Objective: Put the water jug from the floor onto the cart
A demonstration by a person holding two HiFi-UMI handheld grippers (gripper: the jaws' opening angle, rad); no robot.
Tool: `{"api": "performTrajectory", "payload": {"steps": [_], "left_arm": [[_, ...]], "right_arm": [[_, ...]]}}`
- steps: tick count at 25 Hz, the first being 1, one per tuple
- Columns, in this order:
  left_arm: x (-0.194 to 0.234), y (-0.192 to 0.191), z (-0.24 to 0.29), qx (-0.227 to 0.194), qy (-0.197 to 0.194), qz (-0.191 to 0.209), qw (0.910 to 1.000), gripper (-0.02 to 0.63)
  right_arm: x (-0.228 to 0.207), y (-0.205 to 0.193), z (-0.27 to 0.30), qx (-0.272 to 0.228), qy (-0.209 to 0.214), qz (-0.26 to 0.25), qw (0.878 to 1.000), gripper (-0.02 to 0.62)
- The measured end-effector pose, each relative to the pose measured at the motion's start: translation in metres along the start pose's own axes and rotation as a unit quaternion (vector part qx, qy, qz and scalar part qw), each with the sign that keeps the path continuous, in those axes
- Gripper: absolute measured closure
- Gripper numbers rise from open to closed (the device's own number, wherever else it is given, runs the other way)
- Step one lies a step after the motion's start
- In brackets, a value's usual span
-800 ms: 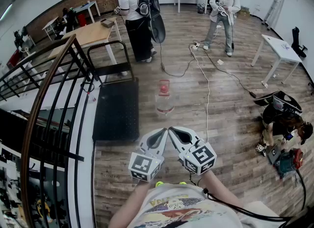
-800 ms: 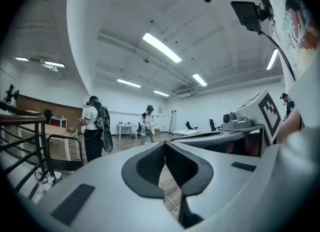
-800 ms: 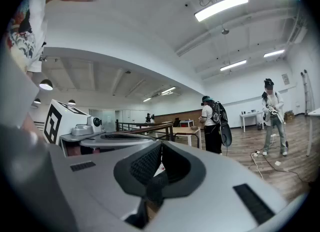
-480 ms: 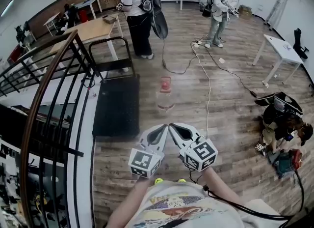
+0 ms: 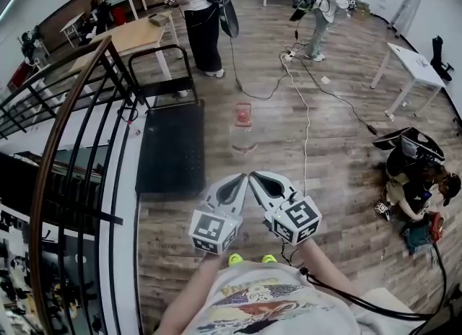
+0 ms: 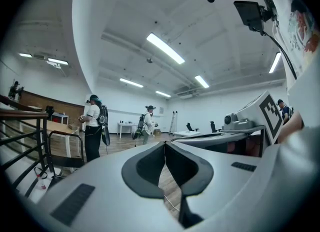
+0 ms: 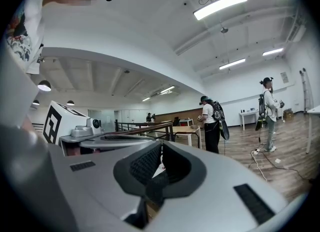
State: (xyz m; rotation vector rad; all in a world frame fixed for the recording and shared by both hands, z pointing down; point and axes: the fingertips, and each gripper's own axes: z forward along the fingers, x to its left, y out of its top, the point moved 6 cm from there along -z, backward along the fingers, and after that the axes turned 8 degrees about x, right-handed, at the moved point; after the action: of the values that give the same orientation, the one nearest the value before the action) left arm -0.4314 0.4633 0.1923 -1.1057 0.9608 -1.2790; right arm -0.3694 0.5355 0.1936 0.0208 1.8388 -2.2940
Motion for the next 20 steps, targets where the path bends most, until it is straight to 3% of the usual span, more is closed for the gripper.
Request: {"api": "performTrajectory", "payload": {"steps": [20], "left_arm": [[0.014,-0.021,-0.031,-0.004,-0.027,-0.011,0.9996,0.594]], "right_arm": [[0.036,-0.012,0.012,0.028,-0.041,-0.004,0.999,0.571]]}}
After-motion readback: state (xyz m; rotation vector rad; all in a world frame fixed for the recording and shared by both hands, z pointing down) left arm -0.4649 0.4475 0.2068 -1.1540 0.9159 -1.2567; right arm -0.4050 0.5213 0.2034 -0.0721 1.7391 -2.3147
